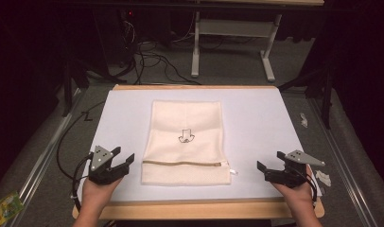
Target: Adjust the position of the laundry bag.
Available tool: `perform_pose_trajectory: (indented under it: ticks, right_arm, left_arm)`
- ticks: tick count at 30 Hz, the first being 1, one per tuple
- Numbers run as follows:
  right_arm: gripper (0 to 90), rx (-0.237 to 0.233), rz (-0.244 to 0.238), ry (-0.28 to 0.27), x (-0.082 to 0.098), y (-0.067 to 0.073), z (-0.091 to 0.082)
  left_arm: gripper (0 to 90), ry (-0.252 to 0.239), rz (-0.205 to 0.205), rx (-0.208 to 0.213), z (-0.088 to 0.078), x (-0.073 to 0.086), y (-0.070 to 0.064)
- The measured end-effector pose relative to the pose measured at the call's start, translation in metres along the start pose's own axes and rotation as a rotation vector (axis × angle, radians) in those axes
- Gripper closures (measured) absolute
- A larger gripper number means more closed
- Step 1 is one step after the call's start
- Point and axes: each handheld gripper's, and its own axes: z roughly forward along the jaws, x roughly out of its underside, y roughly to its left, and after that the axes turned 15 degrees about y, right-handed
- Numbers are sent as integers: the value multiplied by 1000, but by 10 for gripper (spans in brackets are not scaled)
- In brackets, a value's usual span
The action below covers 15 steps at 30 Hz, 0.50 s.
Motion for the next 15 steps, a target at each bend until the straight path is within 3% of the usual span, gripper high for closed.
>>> perform_pose_trajectory:
  ticks: [1, 2, 4, 5, 8, 15]
  right_arm:
    - [73, 2, -11, 10, 1, 0, 2]
    - [72, 6, -21, 24, 2, 0, 3]
    - [76, 4, -20, 31, 2, -2, 5]
    - [76, 4, -20, 31, 2, -2, 5]
    - [84, 3, -11, 19, 1, -3, 4]
    - [89, 6, -25, 12, 1, 2, 3]
  left_arm:
    - [407, 3, -31, 23, 2, 0, 2]
    - [393, 3, -31, 23, 2, 0, 2]
    - [382, 28, -74, 66, 9, 0, 6]
    - [377, 28, -74, 66, 9, 0, 6]
    - [363, 97, -19, 35, 16, 1, 5]
    - [329, 104, -15, 24, 18, 1, 6]
